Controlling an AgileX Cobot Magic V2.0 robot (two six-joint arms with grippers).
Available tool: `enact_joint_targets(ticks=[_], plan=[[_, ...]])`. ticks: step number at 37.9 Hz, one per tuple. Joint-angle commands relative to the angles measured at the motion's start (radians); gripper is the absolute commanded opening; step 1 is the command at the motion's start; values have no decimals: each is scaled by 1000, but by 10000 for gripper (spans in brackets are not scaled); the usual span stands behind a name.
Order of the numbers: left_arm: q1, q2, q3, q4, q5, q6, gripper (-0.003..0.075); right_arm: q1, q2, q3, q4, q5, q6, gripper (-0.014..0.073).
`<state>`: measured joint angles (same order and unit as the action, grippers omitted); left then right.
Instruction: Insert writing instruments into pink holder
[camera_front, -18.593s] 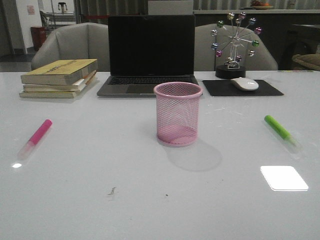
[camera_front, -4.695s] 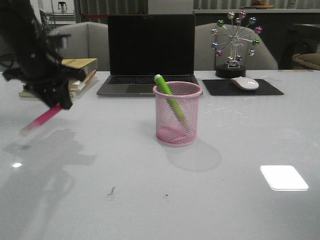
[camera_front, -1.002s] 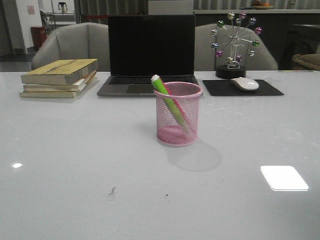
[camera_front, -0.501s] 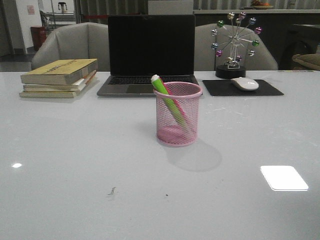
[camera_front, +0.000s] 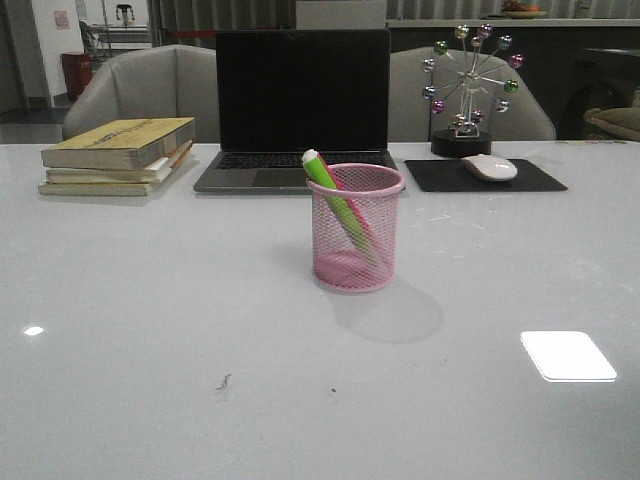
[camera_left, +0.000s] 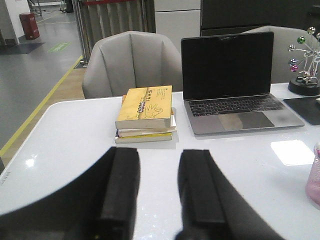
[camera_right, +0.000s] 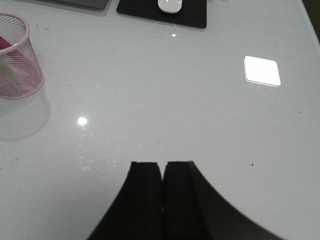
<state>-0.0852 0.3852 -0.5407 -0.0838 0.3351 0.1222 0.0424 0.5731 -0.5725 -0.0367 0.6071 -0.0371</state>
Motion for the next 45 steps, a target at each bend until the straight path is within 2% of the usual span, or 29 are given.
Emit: enact_joint_targets(ticks=[1,24,29,34,45], plan=[[2,4,-29,-9,-90,-8,281,-5,-2,-27,-12,-74,-7,20],[2,4,-29,-9,-90,-8,281,-5,-2,-27,-13,-74,-7,22],[2,4,-29,-9,-90,-8,281,-5,-23,-17,37,-80,-7,20],[2,4,-29,-9,-90,-8,281,-5,-122,14,62,-108,-7,20],[2,4,-29,-9,-90,-8,281,-5,-495,175,85,-387,-7,20]])
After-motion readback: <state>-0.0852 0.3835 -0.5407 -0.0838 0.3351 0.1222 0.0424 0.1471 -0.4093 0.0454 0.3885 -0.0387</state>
